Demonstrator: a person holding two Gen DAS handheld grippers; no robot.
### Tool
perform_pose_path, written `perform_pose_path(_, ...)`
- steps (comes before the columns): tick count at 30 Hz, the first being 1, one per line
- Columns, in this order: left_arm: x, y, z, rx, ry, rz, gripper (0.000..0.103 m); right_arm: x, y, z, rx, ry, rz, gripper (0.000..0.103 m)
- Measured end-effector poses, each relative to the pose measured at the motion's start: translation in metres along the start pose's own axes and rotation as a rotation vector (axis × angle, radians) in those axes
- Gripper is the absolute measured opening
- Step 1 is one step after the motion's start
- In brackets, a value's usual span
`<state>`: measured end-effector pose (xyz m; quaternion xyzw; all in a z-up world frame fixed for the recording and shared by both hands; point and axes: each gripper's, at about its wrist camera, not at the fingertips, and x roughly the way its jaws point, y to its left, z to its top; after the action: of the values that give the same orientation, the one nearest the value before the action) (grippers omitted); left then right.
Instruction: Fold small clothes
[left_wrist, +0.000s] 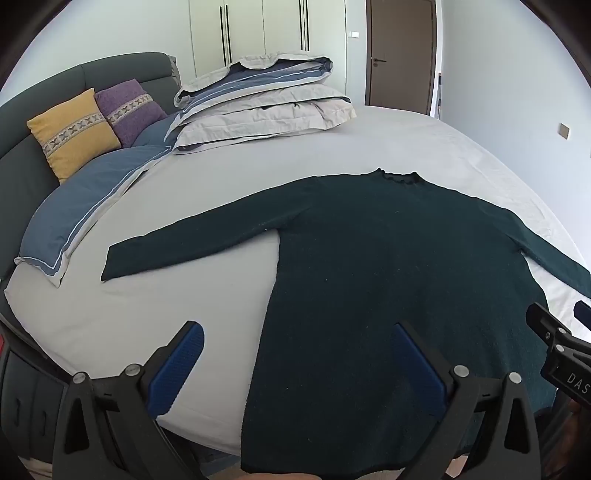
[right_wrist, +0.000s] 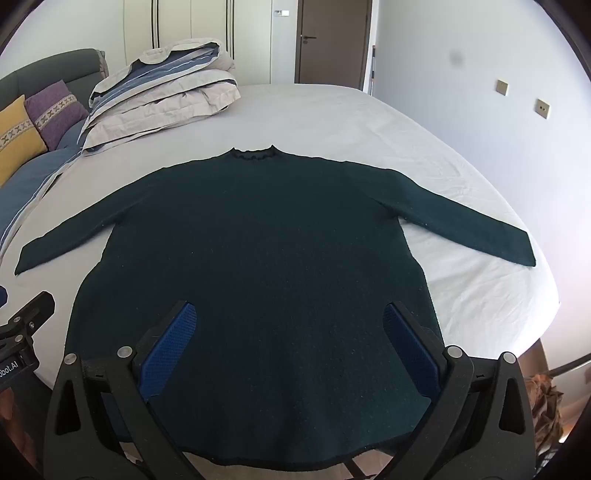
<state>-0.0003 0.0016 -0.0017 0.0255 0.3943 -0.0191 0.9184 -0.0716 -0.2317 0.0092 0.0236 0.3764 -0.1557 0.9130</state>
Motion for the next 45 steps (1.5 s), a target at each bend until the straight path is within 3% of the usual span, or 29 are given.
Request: perform_pose_path(45,0.002,-0.003,-0.001,0.001,0.001,0.001,0.103,0.006,0.000,-0.010,-0.001,0.015,-0.002,0.103)
